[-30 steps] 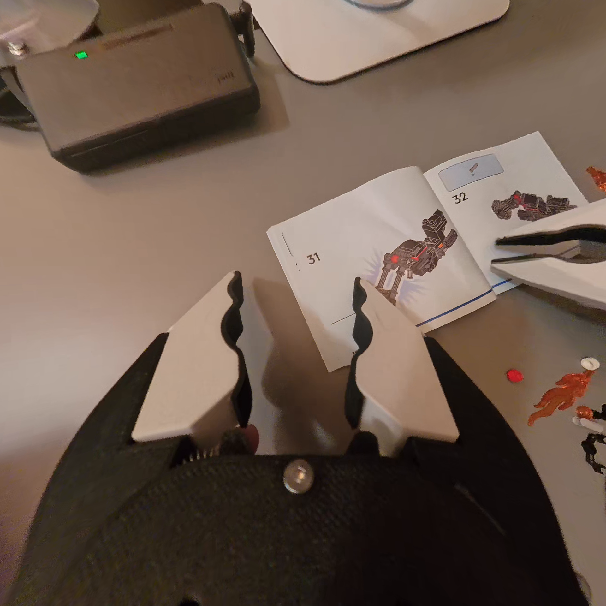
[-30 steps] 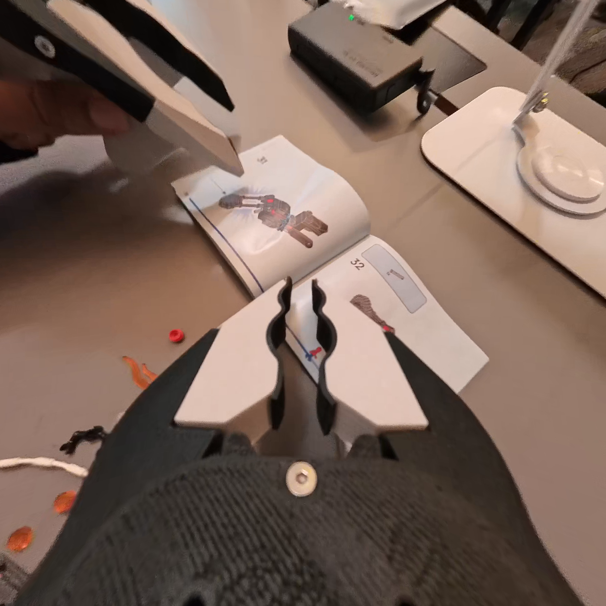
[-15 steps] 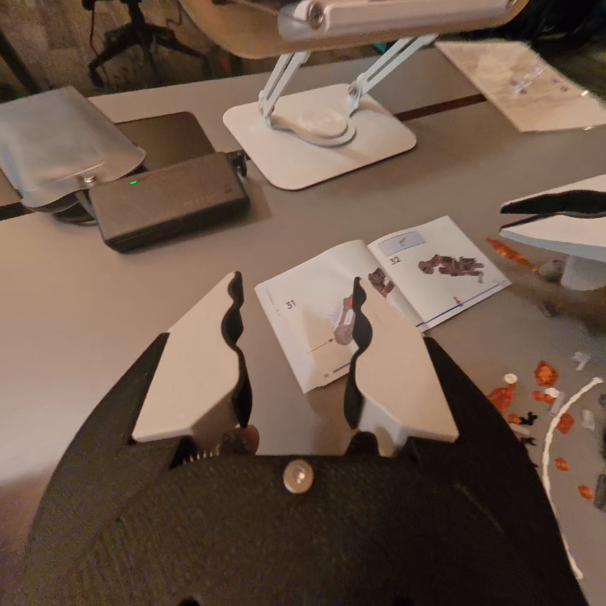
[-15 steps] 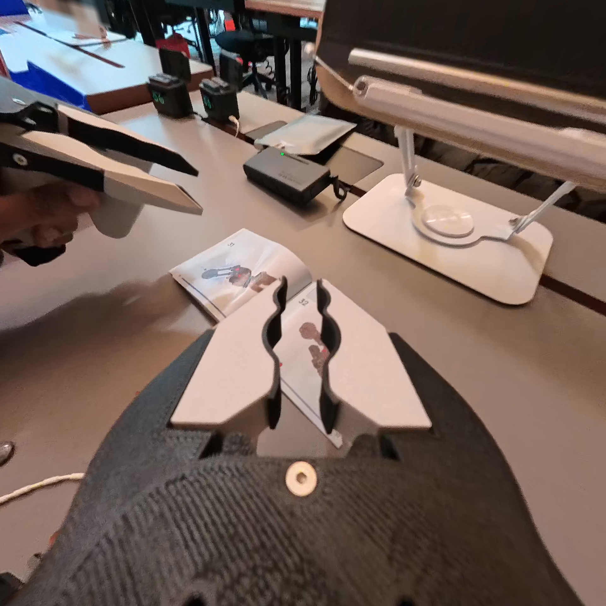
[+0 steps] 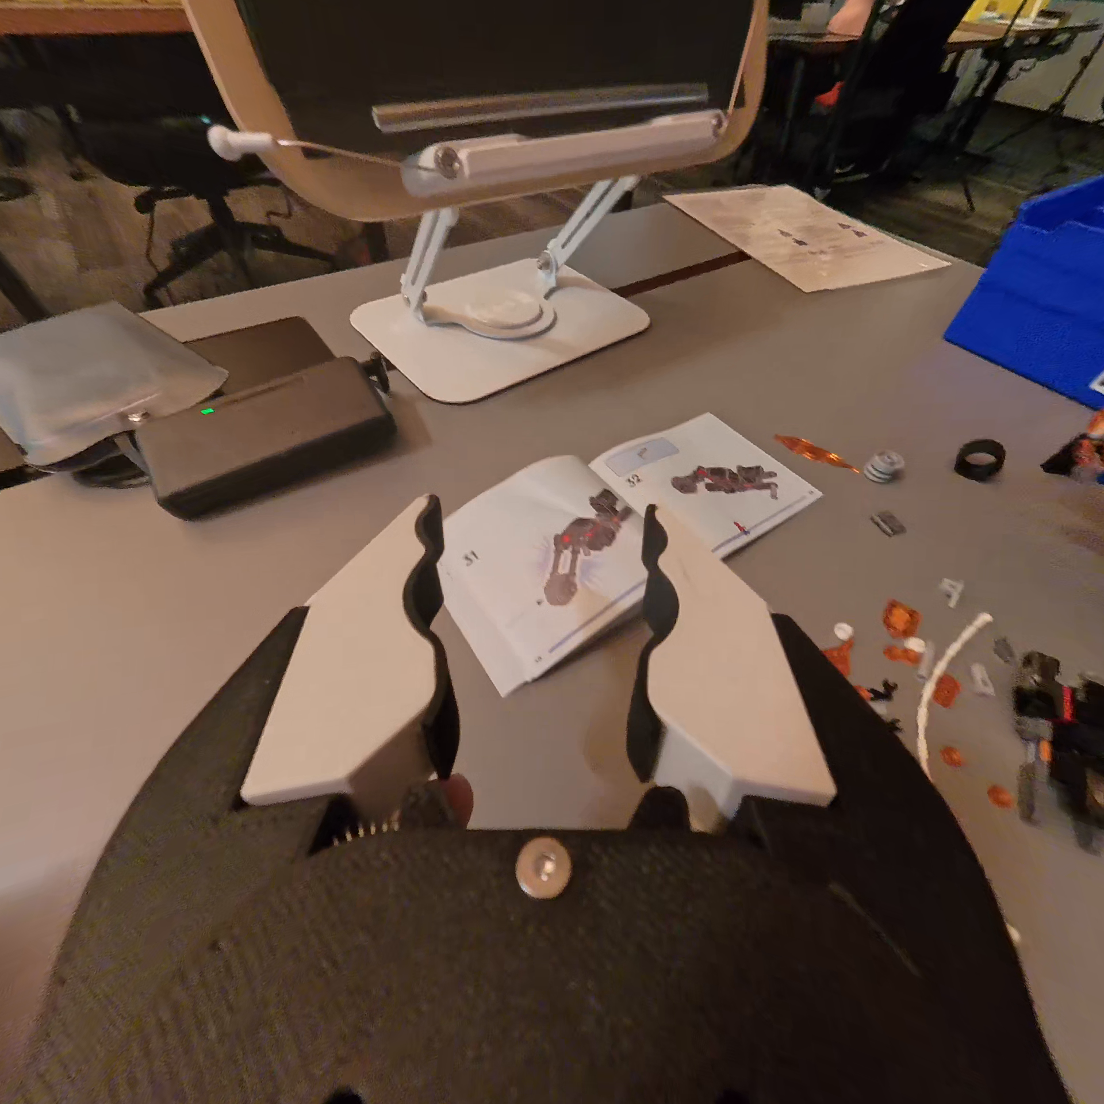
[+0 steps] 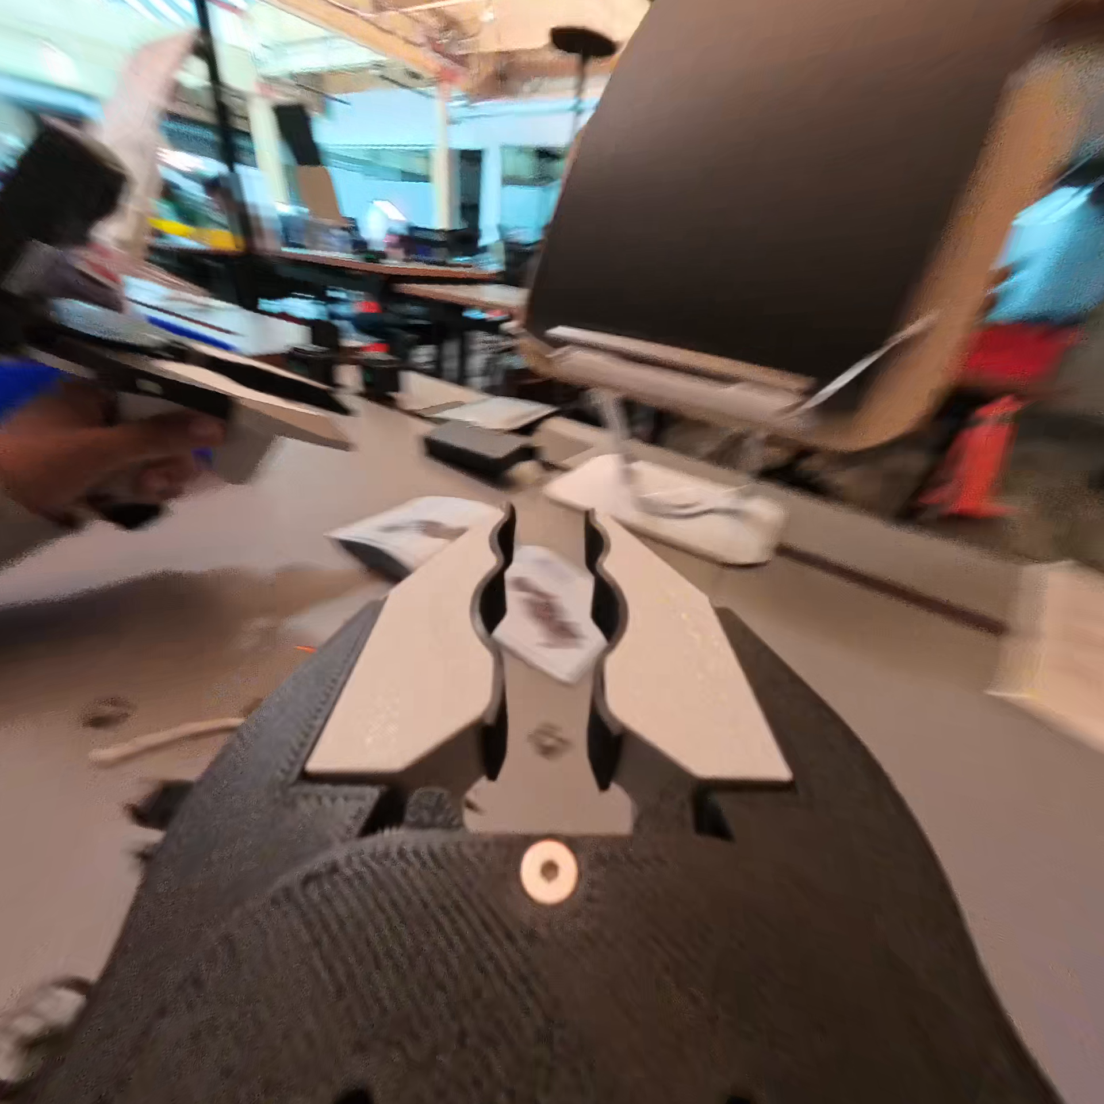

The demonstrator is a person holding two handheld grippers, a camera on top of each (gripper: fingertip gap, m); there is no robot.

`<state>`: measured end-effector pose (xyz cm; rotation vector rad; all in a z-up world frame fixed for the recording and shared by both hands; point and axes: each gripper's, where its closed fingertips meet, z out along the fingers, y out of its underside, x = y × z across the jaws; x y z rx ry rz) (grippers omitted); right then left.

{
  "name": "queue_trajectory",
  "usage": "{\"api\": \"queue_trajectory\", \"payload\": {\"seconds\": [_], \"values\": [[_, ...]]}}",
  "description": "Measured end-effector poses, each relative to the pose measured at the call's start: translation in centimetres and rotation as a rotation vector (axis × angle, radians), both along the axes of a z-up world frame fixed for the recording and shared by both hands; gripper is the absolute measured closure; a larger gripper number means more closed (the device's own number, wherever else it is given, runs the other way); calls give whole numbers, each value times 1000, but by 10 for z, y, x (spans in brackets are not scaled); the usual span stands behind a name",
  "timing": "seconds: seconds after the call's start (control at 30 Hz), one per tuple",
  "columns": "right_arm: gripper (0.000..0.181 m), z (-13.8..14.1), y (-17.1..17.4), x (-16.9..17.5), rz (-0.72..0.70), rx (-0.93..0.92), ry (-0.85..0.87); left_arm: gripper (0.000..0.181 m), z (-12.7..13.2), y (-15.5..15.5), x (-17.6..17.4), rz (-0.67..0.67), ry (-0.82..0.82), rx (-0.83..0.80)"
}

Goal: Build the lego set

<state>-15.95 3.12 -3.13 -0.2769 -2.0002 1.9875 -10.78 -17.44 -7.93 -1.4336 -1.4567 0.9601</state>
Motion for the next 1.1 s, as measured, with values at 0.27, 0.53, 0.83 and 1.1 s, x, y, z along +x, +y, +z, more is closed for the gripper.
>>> {"api": "queue_trajectory", "payload": {"seconds": [0.27,0.53,0.83,1.1], "values": [[164,48,197,-32,-469,-272,229,115,10,30,32,-75,156,161],[136,-3,167,-48,-385,-102,54,113,10,51,44,-146,190,277],[138,-13,167,-56,-387,-99,-10,122,17,83,51,-326,198,314],[138,-18,161,-56,-365,-73,-22,126,-19,186,76,-732,-6,220]]}}
